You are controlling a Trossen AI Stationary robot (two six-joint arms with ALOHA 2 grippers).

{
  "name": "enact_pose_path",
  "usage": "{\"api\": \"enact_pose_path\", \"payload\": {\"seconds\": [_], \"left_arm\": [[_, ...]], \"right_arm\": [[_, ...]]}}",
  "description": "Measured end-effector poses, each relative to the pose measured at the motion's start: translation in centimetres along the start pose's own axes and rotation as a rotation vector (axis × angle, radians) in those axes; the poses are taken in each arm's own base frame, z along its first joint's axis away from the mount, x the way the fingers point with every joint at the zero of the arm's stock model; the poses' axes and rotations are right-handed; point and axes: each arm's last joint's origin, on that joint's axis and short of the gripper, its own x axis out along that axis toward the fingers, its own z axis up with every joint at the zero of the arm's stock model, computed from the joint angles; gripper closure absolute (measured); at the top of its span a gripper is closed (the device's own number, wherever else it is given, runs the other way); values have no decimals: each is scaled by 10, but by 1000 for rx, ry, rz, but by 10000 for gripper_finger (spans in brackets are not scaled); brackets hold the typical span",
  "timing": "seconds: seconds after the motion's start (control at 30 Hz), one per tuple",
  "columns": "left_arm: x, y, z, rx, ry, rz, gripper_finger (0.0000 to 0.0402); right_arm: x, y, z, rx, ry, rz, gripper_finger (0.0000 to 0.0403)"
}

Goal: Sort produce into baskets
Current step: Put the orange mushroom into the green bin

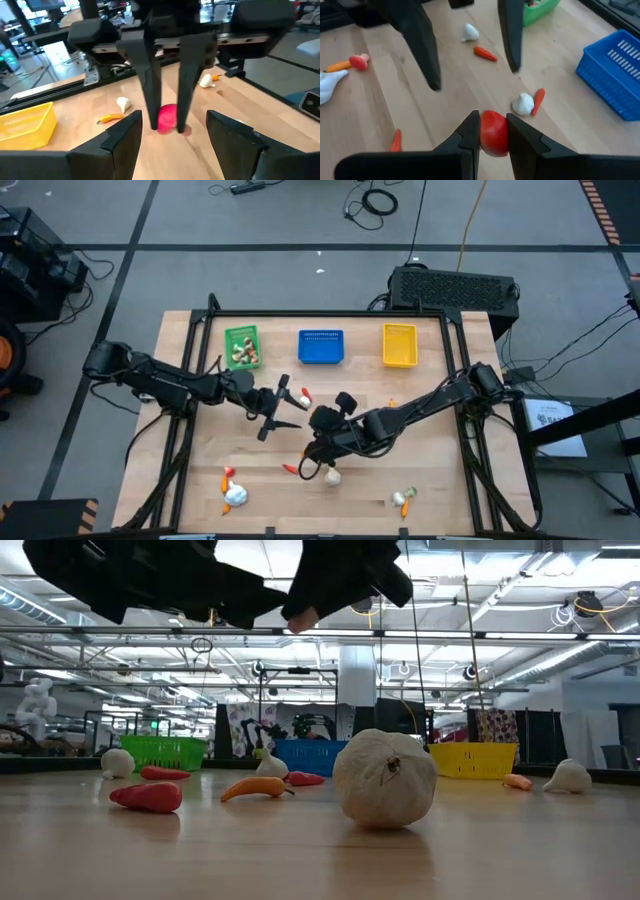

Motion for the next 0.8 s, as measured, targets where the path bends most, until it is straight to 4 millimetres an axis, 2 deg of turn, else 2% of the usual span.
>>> {"api": "enact_pose_path", "payload": {"seconds": [0.2,0.43,0.57,0.8], "left_arm": [[0,1,-1,-4,14,48,173],[-2,10,-3,-175,45,239,173],[-3,15,-5,-268,40,224,173],[-5,18,-10,-288,74,200,173]], "right_arm": [[2,-1,4,14,-17,4,337],[10,-14,13,29,-71,-96,337],[11,-20,18,37,-103,-145,337],[12,-27,24,34,-134,-193,337]]}}
